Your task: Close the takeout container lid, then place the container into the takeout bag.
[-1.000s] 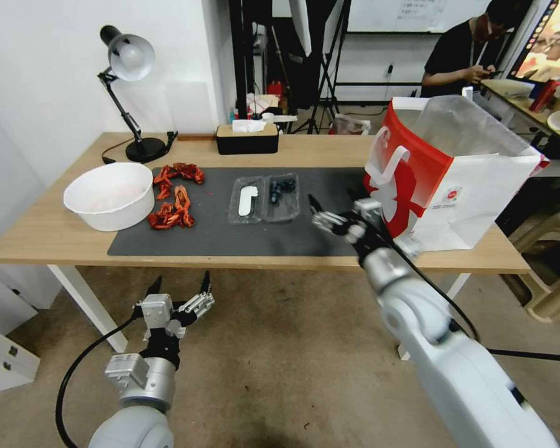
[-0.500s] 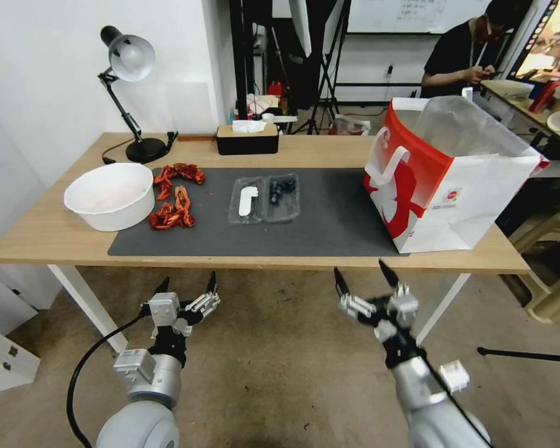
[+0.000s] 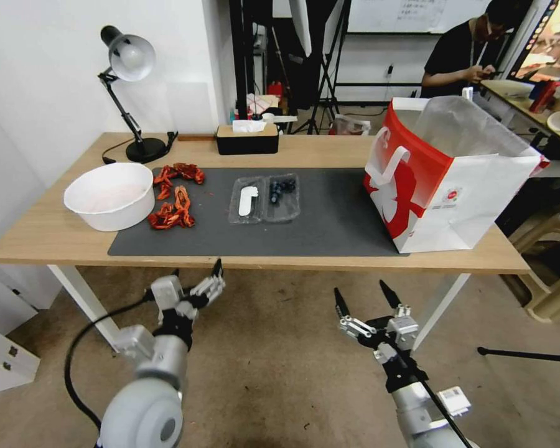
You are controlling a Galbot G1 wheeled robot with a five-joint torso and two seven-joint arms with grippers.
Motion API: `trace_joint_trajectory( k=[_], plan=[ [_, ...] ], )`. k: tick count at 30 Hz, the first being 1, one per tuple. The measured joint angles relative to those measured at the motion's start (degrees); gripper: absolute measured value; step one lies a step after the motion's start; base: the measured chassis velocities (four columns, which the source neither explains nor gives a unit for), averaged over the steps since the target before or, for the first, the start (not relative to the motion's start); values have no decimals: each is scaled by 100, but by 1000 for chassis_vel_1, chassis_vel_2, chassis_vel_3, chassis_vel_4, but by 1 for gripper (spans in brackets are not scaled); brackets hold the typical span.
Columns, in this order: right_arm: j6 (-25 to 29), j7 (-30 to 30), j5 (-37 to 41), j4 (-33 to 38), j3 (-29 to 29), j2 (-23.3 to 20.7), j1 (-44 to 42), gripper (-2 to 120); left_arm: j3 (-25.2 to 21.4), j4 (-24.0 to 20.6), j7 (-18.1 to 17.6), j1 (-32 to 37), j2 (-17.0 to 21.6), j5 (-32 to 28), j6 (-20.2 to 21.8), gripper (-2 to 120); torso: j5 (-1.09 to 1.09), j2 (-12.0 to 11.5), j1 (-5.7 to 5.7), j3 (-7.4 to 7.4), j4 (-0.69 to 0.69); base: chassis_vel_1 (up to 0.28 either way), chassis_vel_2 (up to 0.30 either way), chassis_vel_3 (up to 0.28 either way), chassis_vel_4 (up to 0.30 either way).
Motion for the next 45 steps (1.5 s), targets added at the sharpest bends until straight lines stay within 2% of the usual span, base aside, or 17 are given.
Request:
trace_joint_trajectory(
  k=[2,3,6,7,9,11,13,15,17,26,34,45],
  plan=[
    [-9,2,-42,24,3,6,-80,100,117,3,-209,-334,27,-733,160,100,-3,0,0,0,-4,0,0,0,0],
    [-9,2,-42,24,3,6,-80,100,117,3,-209,-334,27,-733,160,100,-3,0,0,0,-4,0,0,0,0],
    [-17,4,-122,117,51,35,-221,100,425,240,-509,-874,48,-1829,251,100,-3,0,0,0,-2,0,0,0,0],
    [-17,4,-122,117,51,35,-221,100,425,240,-509,-874,48,-1829,251,100,-3,0,0,0,-2,0,0,0,0],
    [-17,13,-194,136,80,62,-300,100,628,495,-668,-1273,42,-2355,273,100,-3,0,0,0,-1,0,0,0,0],
    [-15,17,-222,136,83,75,-322,100,689,583,-724,-1412,32,-2486,275,100,-2,0,0,0,-2,0,0,0,0],
    [-2,24,-308,130,85,123,-376,100,896,979,-829,-1985,-23,-2751,194,100,-2,0,0,0,-3,0,0,0,0],
    [3,26,-330,121,86,139,-385,100,932,1065,-857,-2114,-41,-2790,181,100,-2,0,0,0,-3,0,0,0,0],
    [36,30,-438,60,73,233,-409,100,1137,1496,-1057,-2693,-169,-2931,116,100,-2,0,1,1,-4,0,0,0,0],
    [117,36,-565,-80,86,413,-415,100,1458,2183,-1397,-3276,-331,-3041,71,100,-1,0,1,1,-2,0,0,0,0],
    [162,34,-594,-118,130,473,-408,100,1461,2580,-1522,-3469,-369,-3049,40,100,-2,0,0,0,-2,0,0,0,0],
    [181,34,-603,-206,91,502,-351,100,1430,2901,-1505,-3643,-452,-2998,-63,100,-1,0,0,0,-3,0,0,0,0]
  ],
)
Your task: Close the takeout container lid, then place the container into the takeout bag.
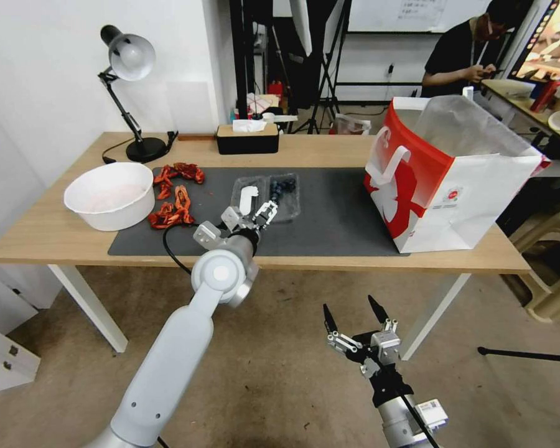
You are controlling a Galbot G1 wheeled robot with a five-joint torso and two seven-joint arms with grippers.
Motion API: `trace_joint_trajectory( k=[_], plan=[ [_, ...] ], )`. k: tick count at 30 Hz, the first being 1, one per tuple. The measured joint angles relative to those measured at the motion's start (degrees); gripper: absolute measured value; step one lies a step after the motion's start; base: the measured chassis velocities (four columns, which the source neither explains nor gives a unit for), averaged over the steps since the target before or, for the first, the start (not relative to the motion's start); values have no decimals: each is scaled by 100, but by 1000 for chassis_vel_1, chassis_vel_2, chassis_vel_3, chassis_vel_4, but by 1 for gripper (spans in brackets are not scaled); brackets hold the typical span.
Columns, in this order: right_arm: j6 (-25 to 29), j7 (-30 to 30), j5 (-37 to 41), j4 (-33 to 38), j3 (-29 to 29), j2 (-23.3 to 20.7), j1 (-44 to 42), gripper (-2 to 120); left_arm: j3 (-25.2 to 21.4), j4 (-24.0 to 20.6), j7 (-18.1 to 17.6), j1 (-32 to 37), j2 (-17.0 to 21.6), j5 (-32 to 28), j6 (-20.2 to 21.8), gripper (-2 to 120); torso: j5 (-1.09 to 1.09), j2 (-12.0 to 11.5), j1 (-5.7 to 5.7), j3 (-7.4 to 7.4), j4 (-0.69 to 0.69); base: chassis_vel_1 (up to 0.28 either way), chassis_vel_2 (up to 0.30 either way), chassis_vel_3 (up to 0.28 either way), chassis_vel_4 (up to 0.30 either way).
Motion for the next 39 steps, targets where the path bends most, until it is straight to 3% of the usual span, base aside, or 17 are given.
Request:
trace_joint_trajectory(
  k=[24,26,31,33,39],
  plan=[
    [67,7,-14,-21,20,-28,-74,100,-100,413,226,-151,-112,-22,-148,100,-2,1,-2,0,0,0,0,0,0],
    [76,5,-24,-34,23,-23,-77,100,-121,347,590,-60,-117,1,-371,100,-2,1,0,1,1,0,0,0,0],
    [87,5,-48,-51,5,-4,-75,100,-116,261,961,35,-105,153,-636,100,-1,1,-1,1,0,0,0,0,0],
    [103,4,-100,-70,-35,24,-80,100,-110,203,1328,108,-80,397,-859,100,-1,1,0,1,1,0,0,0,0],
    [115,5,-150,-75,-58,42,-94,100,-91,160,1720,127,-39,632,-990,100,-1,1,-1,0,0,0,0,0,0]
  ],
)
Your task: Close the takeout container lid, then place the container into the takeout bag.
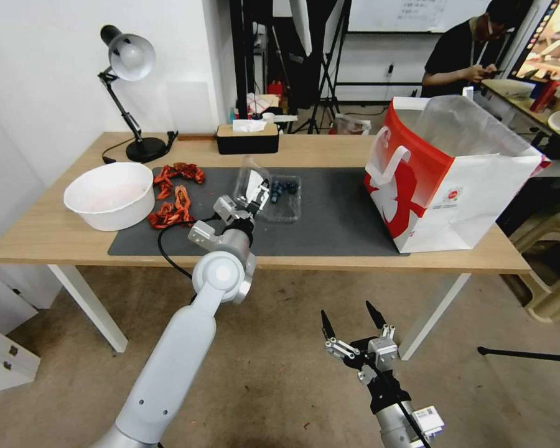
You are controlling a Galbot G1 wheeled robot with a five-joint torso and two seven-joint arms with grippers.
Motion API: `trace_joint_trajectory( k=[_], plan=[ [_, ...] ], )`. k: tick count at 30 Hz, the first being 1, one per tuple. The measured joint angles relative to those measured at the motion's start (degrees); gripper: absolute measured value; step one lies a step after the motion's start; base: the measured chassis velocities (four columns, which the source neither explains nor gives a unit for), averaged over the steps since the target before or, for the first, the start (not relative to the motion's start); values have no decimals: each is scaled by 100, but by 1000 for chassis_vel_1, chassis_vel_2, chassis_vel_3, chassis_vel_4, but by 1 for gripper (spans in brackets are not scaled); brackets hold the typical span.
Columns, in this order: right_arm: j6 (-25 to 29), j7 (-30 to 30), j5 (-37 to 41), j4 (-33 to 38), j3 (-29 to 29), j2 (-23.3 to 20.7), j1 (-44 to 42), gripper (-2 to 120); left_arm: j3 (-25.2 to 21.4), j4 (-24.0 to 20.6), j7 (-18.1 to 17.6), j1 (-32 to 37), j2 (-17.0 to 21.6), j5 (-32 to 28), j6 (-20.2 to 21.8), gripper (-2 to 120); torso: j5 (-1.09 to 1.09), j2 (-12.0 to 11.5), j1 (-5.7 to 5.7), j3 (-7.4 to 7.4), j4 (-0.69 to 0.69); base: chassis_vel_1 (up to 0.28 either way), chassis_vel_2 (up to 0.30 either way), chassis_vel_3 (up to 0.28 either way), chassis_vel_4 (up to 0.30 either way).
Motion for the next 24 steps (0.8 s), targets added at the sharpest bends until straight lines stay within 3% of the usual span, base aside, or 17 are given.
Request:
trace_joint_trajectory(
  k=[11,21,24],
  plan=[
    [0,19,-78,50,24,34,-74,100,387,105,569,-342,-58,-229,208,100,1,0,0,0,-1,0,0,0,0],
    [1,15,-84,97,49,54,-126,100,635,524,299,-729,-274,-406,571,100,1,0,0,0,0,0,0,0,0],
    [1,-6,-54,105,55,55,-116,100,755,618,149,-825,-291,-342,680,92,1,0,0,0,-1,0,0,0,0]
  ],
)
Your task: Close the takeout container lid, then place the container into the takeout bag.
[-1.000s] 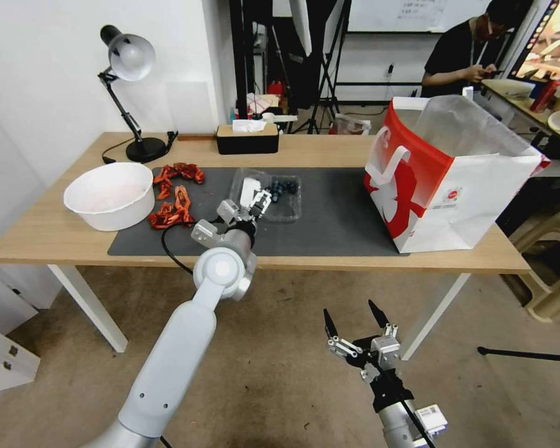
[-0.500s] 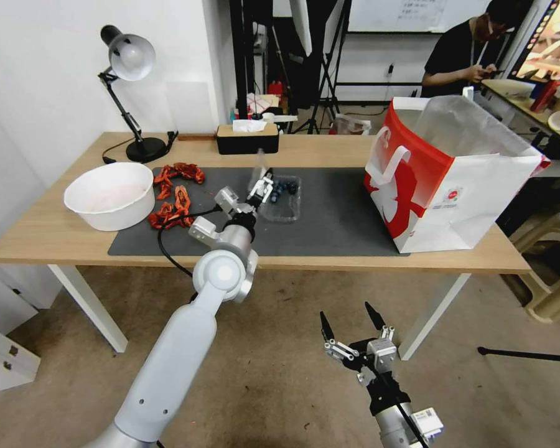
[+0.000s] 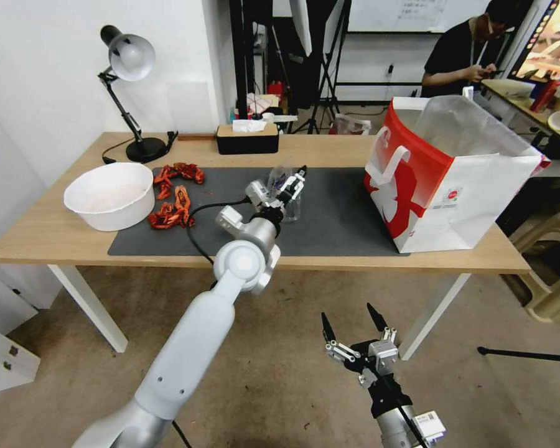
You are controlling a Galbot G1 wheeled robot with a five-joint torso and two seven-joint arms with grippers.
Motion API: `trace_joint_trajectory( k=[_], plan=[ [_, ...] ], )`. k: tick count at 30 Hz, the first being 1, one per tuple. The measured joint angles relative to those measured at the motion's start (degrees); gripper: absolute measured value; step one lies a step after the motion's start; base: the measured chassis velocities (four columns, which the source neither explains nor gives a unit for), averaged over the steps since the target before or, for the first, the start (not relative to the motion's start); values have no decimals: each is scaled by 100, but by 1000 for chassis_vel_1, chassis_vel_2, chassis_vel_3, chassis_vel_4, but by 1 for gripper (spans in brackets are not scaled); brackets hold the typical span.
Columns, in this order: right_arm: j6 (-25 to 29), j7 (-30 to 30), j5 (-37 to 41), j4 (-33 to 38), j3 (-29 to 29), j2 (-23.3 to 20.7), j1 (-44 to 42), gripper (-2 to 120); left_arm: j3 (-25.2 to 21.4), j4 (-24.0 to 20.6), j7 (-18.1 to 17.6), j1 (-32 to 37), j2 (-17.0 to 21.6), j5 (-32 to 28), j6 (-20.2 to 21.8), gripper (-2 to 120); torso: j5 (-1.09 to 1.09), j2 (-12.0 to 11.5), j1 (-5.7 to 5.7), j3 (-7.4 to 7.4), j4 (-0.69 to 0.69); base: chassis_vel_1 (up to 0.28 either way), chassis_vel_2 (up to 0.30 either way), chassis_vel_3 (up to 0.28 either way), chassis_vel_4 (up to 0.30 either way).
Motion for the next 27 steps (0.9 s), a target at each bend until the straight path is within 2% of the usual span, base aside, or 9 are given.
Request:
trace_joint_trajectory(
  k=[4,7,9,11,13,15,17,20,27],
  plan=[
    [-3,-95,201,25,-17,19,74,100,97,27,-176,-19,42,159,168,77,0,0,0,0,1,0,0,0,0],
    [-140,-302,813,149,-17,-46,269,100,118,26,-328,26,98,300,332,62,0,0,0,0,1,0,0,0,0],
    [-191,-335,977,186,-9,-73,318,100,118,26,-350,32,111,316,357,60,0,0,0,0,1,0,0,0,0],
    [-562,-406,2034,420,45,-250,710,100,110,29,-376,60,183,394,464,49,0,0,0,0,1,0,0,0,0],
    [-663,-390,2258,470,50,-283,798,100,105,32,-384,67,197,406,476,43,0,0,0,0,2,0,0,0,0],
    [-1170,-151,3414,671,87,-439,1356,100,88,59,-414,83,222,440,494,33,0,0,0,0,2,0,0,0,0],
    [-1270,-83,3668,696,102,-473,1484,100,84,63,-424,86,225,448,499,30,0,0,0,0,2,0,0,0,0],
    [-1815,349,5055,680,132,-646,2259,100,75,85,-464,110,240,473,507,14,-1,0,0,0,0,0,0,0,0],
    [-2464,971,5895,14,-58,-690,3636,100,57,137,-477,114,271,473,490,0,0,0,1,1,1,0,0,0,0]
  ],
)
